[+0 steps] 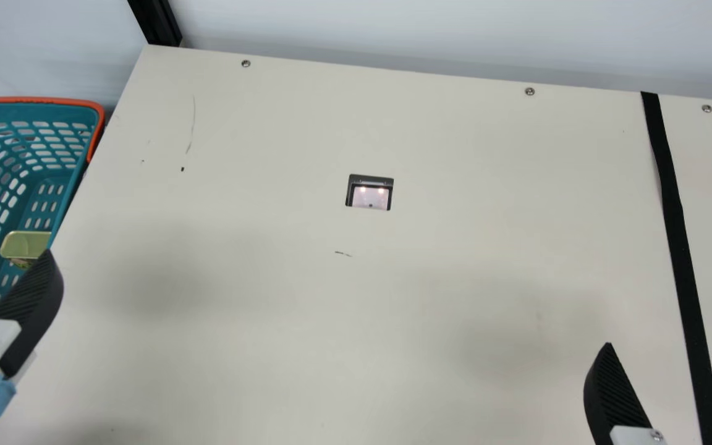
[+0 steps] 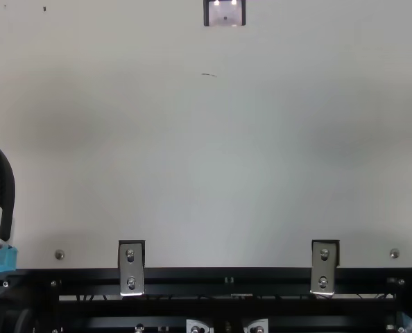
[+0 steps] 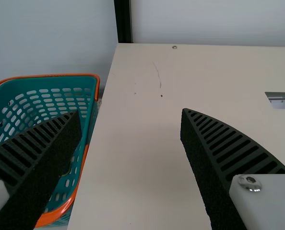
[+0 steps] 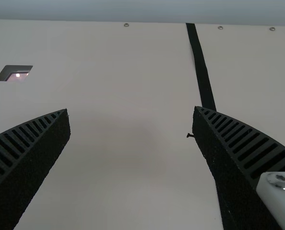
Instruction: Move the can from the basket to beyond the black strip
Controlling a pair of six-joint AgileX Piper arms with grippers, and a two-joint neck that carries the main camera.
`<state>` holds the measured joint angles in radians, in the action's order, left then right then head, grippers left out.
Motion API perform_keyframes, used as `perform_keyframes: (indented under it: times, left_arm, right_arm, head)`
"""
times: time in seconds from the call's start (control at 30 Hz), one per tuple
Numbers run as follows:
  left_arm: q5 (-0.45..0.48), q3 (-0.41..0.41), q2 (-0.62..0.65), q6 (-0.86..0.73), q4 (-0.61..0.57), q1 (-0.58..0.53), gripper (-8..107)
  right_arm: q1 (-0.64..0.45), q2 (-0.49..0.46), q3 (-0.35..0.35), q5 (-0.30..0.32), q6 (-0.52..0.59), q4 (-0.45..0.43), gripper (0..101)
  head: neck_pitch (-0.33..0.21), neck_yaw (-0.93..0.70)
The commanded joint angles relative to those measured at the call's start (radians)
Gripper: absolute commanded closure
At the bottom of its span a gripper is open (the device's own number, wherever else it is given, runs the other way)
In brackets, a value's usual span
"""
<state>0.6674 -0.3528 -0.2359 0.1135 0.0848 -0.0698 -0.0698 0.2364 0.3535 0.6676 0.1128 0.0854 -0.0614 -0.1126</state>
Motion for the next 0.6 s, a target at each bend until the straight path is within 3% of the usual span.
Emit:
perform_keyframes:
  times: [0.0,0.57]
  left_arm:
    - [0.000,0.000,0.000,0.000,0.000,0.000,9]
    - [0.000,0.000,0.000,0.000,0.000,0.000,9]
  right_arm:
    - [0.000,0.000,0.000,0.000,0.000,0.000,0]
    - [0.000,0.000,0.000,0.000,0.000,0.000,0]
  head:
    - [0.000,-0.024]
    - [0.000,-0.024]
